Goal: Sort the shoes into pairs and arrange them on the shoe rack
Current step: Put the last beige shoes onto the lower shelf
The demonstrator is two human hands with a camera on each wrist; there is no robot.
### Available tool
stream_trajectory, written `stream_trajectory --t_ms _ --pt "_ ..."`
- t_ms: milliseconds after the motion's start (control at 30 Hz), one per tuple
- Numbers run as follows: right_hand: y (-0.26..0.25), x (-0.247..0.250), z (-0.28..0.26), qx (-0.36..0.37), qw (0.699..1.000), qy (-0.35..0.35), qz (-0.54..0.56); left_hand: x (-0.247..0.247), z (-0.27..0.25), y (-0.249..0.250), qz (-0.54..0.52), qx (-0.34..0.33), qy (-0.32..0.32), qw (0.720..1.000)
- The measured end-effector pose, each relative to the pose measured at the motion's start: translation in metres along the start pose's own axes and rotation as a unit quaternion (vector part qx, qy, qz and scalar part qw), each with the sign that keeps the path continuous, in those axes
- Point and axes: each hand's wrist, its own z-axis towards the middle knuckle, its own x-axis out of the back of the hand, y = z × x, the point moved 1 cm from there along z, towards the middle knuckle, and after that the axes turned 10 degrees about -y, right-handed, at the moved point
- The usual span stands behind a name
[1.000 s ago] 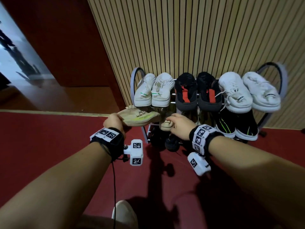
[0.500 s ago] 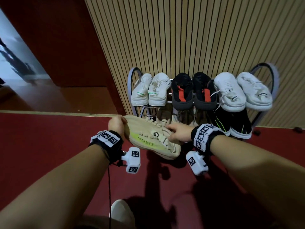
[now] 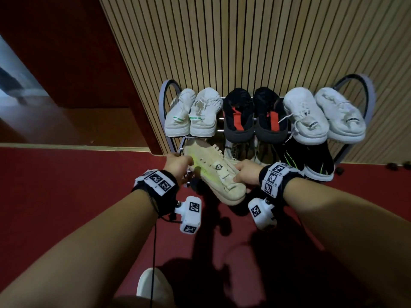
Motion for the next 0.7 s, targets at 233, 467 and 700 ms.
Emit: stream_trajectory --t_ms 233,467,700 --pt "-0.023 -0.008 0.026 0.009 0.994 0.059 0.094 -0.023 0.003 -0.009 0.178 0.034 -0.102 0.978" --pt "-0.051 -0.024 0.054 0.054 0.989 0.067 0.120 -0.019 0.025 -0.030 0.354 0.004 -0.054 0.934" --pt "-0.066 -0.033 0.077 0.110 0.987 0.032 0.114 -0.002 0.053 -0.036 0.411 -0.040 0.067 0.908"
